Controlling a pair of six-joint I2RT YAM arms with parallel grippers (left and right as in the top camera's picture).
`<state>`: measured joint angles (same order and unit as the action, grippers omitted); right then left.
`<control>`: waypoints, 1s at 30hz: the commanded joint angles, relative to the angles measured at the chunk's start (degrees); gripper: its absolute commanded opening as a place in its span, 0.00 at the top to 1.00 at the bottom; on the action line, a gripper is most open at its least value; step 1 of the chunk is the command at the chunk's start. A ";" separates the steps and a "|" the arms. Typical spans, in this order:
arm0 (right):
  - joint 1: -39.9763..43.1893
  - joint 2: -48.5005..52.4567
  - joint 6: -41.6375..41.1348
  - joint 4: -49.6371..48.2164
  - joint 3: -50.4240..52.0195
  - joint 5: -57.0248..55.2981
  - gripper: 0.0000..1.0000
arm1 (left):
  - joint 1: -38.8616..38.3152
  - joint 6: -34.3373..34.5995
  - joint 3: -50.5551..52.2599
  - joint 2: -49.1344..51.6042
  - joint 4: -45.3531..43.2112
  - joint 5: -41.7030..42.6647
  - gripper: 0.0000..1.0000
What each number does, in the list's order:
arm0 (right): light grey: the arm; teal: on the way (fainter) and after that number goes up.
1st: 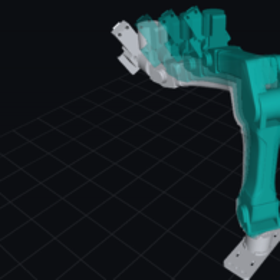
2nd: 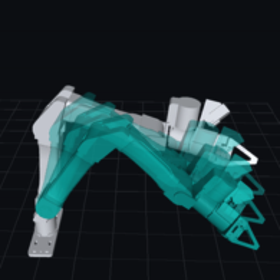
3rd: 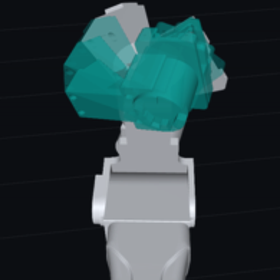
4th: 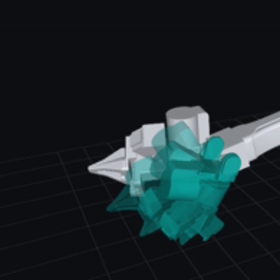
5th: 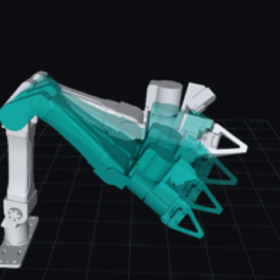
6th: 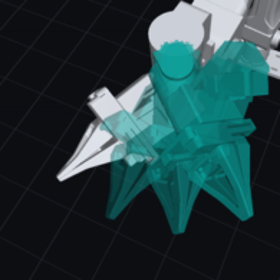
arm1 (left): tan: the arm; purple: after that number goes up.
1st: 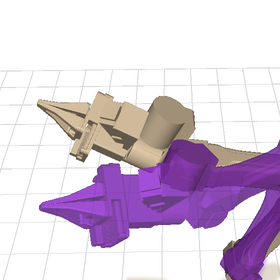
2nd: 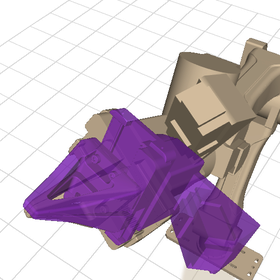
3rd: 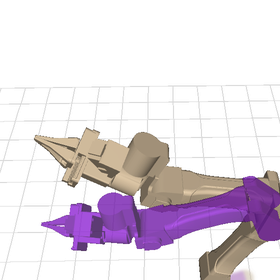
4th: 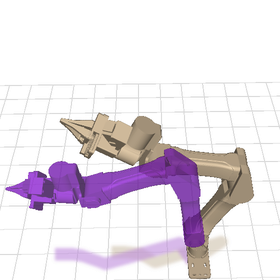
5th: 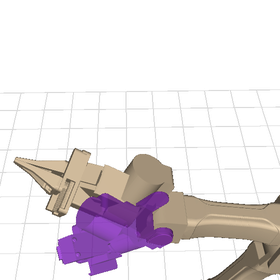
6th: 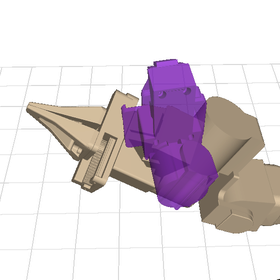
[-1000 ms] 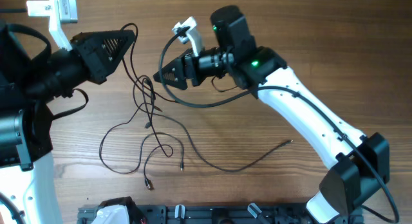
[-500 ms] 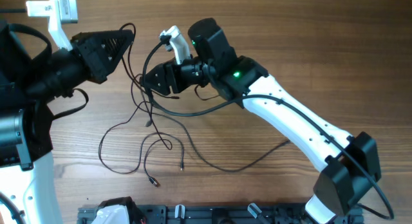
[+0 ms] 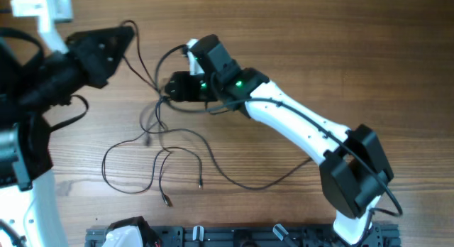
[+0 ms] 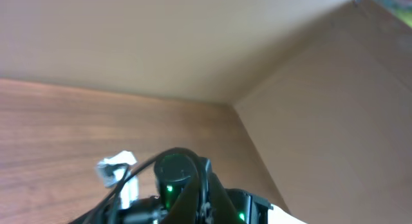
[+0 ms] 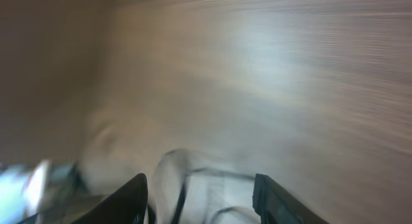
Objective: Untangle cables
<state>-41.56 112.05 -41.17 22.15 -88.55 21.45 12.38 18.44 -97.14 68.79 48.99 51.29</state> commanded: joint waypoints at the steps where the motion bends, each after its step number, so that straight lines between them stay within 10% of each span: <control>1: 7.32 1.01 -0.94 8.02 0.00 -13.44 0.46 | 6.51 2.01 -2.67 -3.74 -1.03 -0.17 0.96; 13: 27.19 1.01 12.37 23.45 2.10 -14.62 0.50 | 14.91 5.22 -5.38 -4.02 -5.97 -0.94 0.96; 20: 32.46 1.01 14.21 24.65 4.68 -14.78 0.50 | 14.91 5.22 -5.86 -3.91 -8.74 -20.68 0.96; 24: 35.39 1.01 18.84 24.28 4.68 -9.53 0.15 | 14.51 6.03 -8.22 -3.87 -9.16 -22.58 0.96; 30: 31.47 -3.61 37.81 20.87 4.15 14.67 0.08 | 8.48 5.99 -8.24 -2.73 -7.87 -22.25 0.96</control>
<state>-6.02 112.40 -15.27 44.75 -84.40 20.91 24.01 23.55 -104.47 65.19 41.23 30.20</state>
